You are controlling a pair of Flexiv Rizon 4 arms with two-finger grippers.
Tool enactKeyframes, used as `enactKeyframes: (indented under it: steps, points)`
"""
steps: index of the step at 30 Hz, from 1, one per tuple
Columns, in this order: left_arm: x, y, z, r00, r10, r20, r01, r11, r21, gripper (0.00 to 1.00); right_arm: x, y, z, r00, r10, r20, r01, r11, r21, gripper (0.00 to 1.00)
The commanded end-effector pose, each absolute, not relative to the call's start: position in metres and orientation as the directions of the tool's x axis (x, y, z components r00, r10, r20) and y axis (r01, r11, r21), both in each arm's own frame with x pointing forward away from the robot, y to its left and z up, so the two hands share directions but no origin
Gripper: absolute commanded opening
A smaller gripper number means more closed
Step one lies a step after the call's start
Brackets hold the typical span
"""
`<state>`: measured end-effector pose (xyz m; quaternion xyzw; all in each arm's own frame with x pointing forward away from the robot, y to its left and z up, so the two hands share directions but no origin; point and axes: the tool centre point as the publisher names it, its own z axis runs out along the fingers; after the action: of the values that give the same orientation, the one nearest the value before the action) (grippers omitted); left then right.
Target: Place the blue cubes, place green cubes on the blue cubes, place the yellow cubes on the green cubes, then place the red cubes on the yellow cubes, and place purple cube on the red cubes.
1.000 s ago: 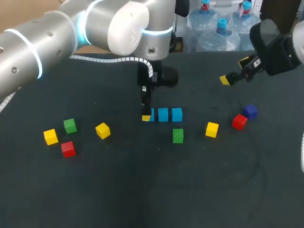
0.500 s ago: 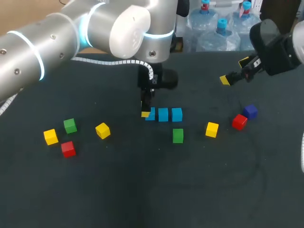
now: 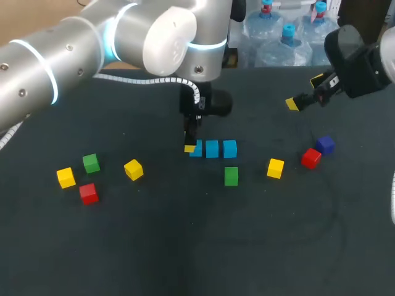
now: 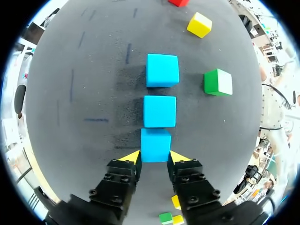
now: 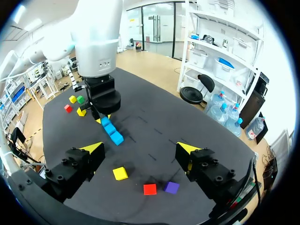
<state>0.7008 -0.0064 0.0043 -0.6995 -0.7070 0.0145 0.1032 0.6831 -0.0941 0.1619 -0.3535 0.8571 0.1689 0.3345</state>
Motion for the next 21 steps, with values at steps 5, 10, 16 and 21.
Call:
enactKeyframes:
  steps: [5,10,16,21]
  points:
    - [0.6966,-0.0034,0.0027,-0.001,0.991,0.134,0.985,0.024,-0.170,0.00,0.6812,-0.0940,0.1626,-0.527,-0.493,-0.692,-0.715,0.697,0.049,1.00]
    - [0.6959,-0.0032,0.0017,-0.004,0.991,0.132,0.984,0.027,-0.173,0.00,0.6812,-0.0940,0.1626,-0.527,-0.493,-0.692,-0.715,0.697,0.049,1.00]
    - [0.6975,-0.0069,0.0024,0.006,0.991,0.133,0.985,0.017,-0.169,0.02,0.6812,-0.0940,0.1626,-0.527,-0.493,-0.692,-0.715,0.697,0.049,1.00]
    - [0.6973,-0.0081,0.0031,0.013,0.989,0.146,0.984,0.013,-0.176,1.00,0.6812,-0.0940,0.1626,-0.527,-0.493,-0.692,-0.715,0.697,0.049,1.00]
